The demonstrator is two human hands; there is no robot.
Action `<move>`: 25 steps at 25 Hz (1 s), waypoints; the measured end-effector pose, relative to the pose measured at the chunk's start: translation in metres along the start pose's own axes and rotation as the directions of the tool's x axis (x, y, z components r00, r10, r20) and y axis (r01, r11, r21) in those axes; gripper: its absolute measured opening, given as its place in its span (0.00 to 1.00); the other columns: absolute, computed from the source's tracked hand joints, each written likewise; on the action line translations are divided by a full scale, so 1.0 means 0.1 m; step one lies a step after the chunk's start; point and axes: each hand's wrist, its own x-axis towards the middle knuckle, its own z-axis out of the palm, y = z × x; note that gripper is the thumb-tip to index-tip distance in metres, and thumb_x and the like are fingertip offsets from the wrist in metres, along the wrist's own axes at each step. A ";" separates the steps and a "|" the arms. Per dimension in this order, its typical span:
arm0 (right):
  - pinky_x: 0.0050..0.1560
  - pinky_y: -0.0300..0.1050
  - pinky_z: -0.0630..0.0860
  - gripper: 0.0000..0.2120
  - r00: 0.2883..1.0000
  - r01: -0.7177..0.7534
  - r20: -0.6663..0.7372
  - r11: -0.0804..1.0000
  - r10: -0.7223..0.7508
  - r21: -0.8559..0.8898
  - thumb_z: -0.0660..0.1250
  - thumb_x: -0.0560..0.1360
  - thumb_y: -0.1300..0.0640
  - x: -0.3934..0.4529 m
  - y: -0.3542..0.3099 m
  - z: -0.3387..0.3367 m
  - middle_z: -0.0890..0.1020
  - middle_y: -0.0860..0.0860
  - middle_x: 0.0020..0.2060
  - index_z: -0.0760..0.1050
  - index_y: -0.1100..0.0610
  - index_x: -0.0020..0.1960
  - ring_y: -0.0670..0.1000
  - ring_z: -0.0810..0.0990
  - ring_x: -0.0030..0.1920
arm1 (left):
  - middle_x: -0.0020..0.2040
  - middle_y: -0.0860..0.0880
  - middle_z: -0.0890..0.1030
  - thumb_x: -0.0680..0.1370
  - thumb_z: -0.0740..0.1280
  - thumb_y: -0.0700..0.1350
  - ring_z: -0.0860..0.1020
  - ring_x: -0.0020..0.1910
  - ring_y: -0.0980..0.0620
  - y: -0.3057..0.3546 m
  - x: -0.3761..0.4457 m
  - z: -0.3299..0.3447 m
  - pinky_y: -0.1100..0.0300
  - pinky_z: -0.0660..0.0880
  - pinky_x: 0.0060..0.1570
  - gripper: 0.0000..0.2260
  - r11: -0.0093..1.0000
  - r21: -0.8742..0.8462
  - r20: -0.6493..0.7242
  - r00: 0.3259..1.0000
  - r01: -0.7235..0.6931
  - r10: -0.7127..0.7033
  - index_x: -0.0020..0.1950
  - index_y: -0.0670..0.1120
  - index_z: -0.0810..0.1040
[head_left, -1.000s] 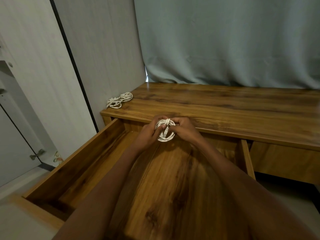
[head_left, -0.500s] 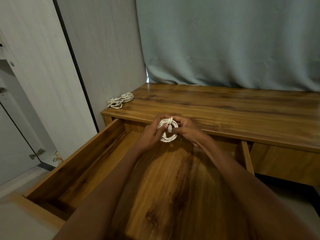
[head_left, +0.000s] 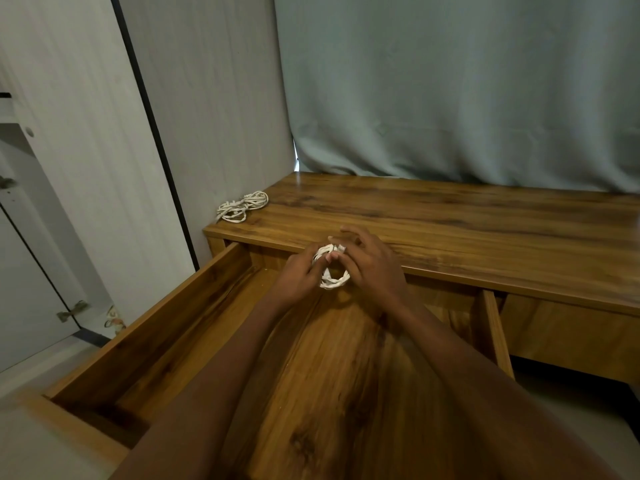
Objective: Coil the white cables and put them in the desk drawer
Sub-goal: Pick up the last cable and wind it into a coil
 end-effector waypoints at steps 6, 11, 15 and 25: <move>0.46 0.48 0.77 0.09 0.952 0.283 -0.072 0.944 -0.298 -0.167 0.64 0.80 0.56 -0.01 0.05 0.07 0.85 0.52 0.51 0.81 0.56 0.56 0.54 0.83 0.49 | 0.51 0.53 0.80 0.83 0.61 0.50 0.79 0.49 0.55 -0.04 0.05 -0.02 0.68 0.69 0.43 0.13 0.995 0.052 0.104 0.990 0.085 -0.090 0.65 0.48 0.77; 0.42 0.39 0.76 0.11 0.883 -0.456 0.126 0.761 0.452 0.461 0.63 0.82 0.52 0.13 -0.08 0.05 0.86 0.49 0.44 0.83 0.55 0.53 0.47 0.83 0.40 | 0.51 0.51 0.81 0.83 0.62 0.51 0.79 0.46 0.56 -0.02 0.00 -0.01 0.58 0.73 0.44 0.13 0.995 0.102 0.130 0.992 -0.004 -0.009 0.65 0.47 0.73; 0.43 0.44 0.82 0.09 0.549 -0.770 0.620 0.050 0.561 0.636 0.68 0.80 0.57 0.20 -0.03 -0.17 0.87 0.57 0.45 0.84 0.62 0.52 0.49 0.84 0.36 | 0.54 0.45 0.82 0.83 0.62 0.49 0.80 0.51 0.49 -0.04 -0.02 0.03 0.55 0.75 0.47 0.15 0.973 0.171 0.152 0.980 -0.155 0.129 0.64 0.41 0.71; 0.36 0.46 0.80 0.06 0.665 -0.657 0.372 0.270 0.647 0.704 0.71 0.78 0.55 0.14 -0.12 -0.05 0.86 0.55 0.38 0.82 0.58 0.50 0.49 0.83 0.32 | 0.53 0.59 0.78 0.83 0.61 0.49 0.77 0.49 0.64 0.04 -0.06 0.03 0.71 0.70 0.46 0.13 0.976 0.122 0.056 0.983 -0.179 0.173 0.68 0.49 0.71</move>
